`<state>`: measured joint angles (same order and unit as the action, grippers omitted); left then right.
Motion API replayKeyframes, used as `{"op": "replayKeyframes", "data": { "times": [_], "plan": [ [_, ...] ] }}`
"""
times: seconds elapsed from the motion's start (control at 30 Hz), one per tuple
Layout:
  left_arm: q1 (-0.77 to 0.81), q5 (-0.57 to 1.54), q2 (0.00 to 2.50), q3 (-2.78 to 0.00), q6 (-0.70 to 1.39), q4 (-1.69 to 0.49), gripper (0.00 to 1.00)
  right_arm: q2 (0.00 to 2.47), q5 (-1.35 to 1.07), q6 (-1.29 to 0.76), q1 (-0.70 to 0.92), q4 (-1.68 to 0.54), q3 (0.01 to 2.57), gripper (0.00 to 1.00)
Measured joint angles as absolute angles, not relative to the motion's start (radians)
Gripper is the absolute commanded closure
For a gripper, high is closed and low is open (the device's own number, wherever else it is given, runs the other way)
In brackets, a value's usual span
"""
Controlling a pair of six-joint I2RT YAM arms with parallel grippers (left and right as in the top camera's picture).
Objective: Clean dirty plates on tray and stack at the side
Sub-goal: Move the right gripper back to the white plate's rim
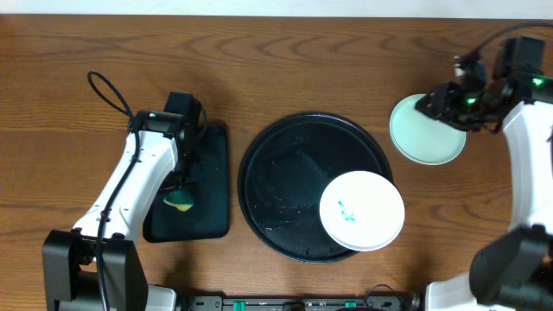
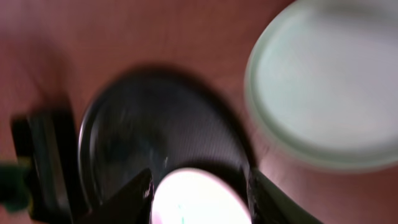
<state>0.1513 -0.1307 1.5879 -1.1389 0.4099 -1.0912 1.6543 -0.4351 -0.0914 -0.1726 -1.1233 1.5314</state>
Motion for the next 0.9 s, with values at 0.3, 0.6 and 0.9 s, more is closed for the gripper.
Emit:
{"op": "replayKeyframes", "data": {
  "times": [0.3, 0.6, 0.9],
  "plan": [
    [0.151, -0.131, 1.588, -1.139, 0.41, -1.09, 0.93, 1.655, -0.161, -0.296, 0.009, -1.412, 1.473, 0.6],
    [0.151, -0.131, 1.588, -1.139, 0.41, -1.09, 0.93, 1.655, -0.017, -0.469, 0.05, -1.422, 1.268, 0.62],
    [0.151, -0.13, 1.588, -1.139, 0.41, -1.089, 0.93, 1.656, -0.004, -0.523, 0.063, -1.305, 1.077, 0.61]
  ]
}}
